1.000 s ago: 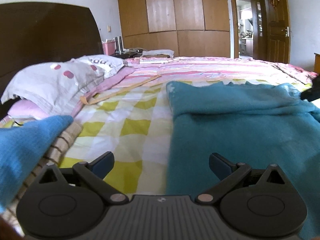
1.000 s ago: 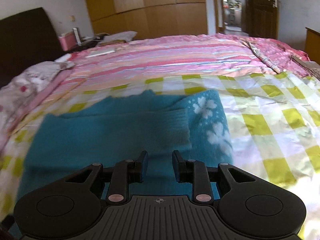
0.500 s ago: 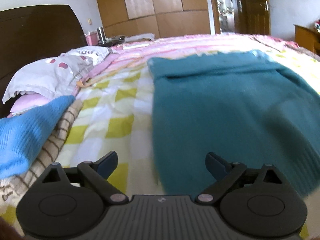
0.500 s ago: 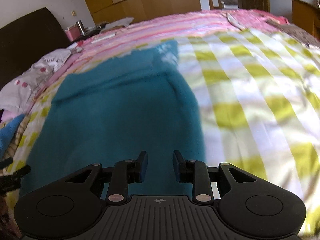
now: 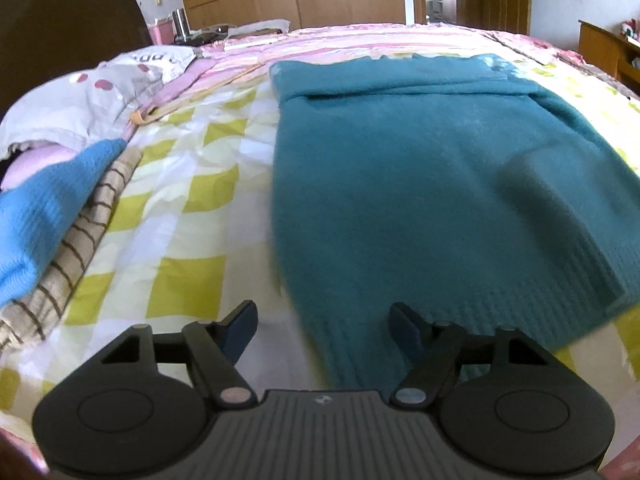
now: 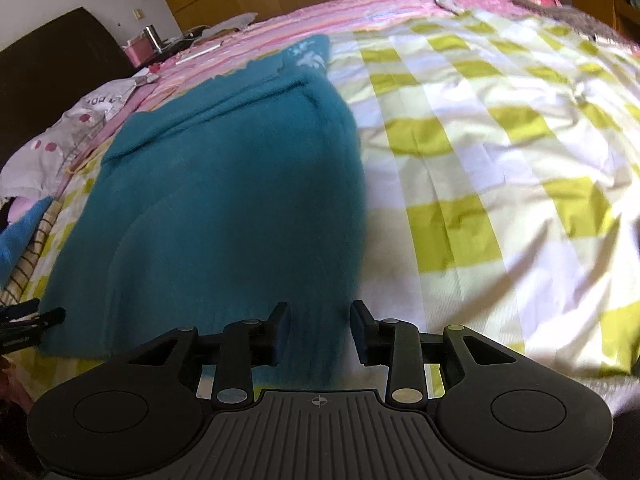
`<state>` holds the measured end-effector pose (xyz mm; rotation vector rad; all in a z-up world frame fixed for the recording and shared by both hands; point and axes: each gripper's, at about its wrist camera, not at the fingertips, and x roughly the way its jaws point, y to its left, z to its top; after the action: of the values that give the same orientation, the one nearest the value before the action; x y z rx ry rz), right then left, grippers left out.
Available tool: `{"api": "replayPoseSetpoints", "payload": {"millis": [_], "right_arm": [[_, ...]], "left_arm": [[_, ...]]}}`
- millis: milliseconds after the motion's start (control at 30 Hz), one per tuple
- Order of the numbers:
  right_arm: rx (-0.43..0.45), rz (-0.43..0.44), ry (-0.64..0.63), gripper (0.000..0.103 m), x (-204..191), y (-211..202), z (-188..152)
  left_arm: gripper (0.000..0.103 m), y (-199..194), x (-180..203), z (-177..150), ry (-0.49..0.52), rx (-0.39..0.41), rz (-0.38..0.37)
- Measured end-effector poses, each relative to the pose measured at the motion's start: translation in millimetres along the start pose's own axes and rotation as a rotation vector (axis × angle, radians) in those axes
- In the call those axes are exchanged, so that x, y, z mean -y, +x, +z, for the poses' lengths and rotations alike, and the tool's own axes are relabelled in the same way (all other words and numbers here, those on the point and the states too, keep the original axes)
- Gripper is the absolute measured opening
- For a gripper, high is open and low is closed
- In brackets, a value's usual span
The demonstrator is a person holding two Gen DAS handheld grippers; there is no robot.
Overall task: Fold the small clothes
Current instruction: 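Open the right gripper and move both grippers to the sweater hem, then grasp the sweater hem with both grippers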
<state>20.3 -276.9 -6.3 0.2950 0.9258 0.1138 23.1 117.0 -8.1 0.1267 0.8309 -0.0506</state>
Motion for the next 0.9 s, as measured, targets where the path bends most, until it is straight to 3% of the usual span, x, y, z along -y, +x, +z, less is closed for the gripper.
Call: {"api": "replayPoseSetpoints", "payload": {"millis": [133,367,533,900], "right_arm": [[0.002,0.011,0.023,0.033,6,-1,-3],[-0.017,0.033,-0.002,0.041,1,3,-2],[-0.028,0.105,0.05,0.041,6,2,-4],[-0.02,0.208,0.113,0.04,10,8,0]], "left_arm": [[0.066,-1,0,-1,-0.016,-0.007,-0.025],[0.064,-2,0,0,-0.019,-0.013,-0.038],[0.056,-4,0,1,-0.035,-0.023,-0.089],[0.05,-10,0,1,-0.078,0.003,-0.139]]}}
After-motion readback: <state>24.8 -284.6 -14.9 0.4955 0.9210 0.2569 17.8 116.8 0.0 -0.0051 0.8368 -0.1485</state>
